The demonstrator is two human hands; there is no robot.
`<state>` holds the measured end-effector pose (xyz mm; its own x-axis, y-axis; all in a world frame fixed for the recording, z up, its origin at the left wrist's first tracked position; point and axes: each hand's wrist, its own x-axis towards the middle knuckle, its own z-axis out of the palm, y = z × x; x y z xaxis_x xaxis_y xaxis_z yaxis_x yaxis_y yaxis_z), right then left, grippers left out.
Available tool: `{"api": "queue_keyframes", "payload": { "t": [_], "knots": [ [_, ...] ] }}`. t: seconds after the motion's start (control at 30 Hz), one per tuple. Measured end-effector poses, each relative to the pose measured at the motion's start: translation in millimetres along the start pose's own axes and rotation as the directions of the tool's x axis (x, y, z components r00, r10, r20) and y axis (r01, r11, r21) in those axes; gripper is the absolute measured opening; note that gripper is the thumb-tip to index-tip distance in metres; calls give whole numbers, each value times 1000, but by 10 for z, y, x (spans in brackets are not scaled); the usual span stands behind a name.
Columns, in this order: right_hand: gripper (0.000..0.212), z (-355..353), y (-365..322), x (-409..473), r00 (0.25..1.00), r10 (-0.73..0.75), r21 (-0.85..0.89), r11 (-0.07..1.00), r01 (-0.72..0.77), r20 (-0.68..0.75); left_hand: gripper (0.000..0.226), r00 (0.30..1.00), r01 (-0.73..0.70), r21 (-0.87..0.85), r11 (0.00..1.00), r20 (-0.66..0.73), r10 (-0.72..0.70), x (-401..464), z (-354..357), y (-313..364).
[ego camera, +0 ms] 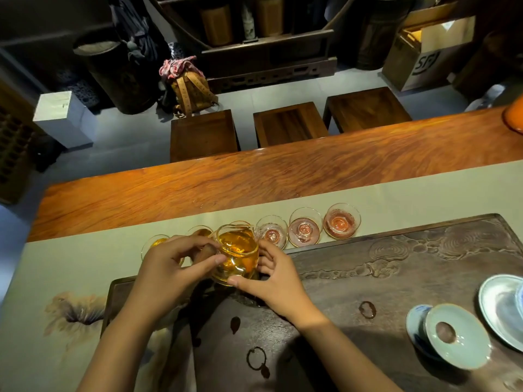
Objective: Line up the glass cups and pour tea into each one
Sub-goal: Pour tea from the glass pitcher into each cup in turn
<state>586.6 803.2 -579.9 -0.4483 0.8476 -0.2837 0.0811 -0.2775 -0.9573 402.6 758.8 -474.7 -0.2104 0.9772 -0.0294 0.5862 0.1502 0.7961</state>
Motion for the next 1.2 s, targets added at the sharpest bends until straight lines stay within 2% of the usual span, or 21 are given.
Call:
{"api": "queue_keyframes", "payload": {
  "t": [0.07, 0.23, 0.67, 0.9, 1.07, 1.2],
  "knots": [
    [81, -30, -4, -22, 1000, -1, 10, 1000, 1, -8, 29, 1000, 3, 12, 1000, 25, -3, 45, 38, 17],
    [65, -82, 4, -32, 999, -8, 40, 999, 10, -37, 34, 998, 0, 18, 1000, 58, -1, 127, 101, 77],
    [76, -110, 26, -10, 999, 41, 116, 993, -38, -25, 31, 997, 9, 38, 999, 71, -12, 241, 127, 149],
    [69, -101, -4, -12, 999, 43, 150, 988, -40, -18, 29, 997, 2, 41, 999, 79, -5, 277, 134, 156],
    [54, -93, -42, -22, 1000, 12, 165, 986, -7, -26, 26, 997, -12, 46, 999, 71, 8, 269, 127, 163],
    [57, -78, -51, -26, 1000, 9, 193, 981, -3, -27, 25, 998, -15, 41, 999, 63, 13, 257, 123, 165]
  ]
}}
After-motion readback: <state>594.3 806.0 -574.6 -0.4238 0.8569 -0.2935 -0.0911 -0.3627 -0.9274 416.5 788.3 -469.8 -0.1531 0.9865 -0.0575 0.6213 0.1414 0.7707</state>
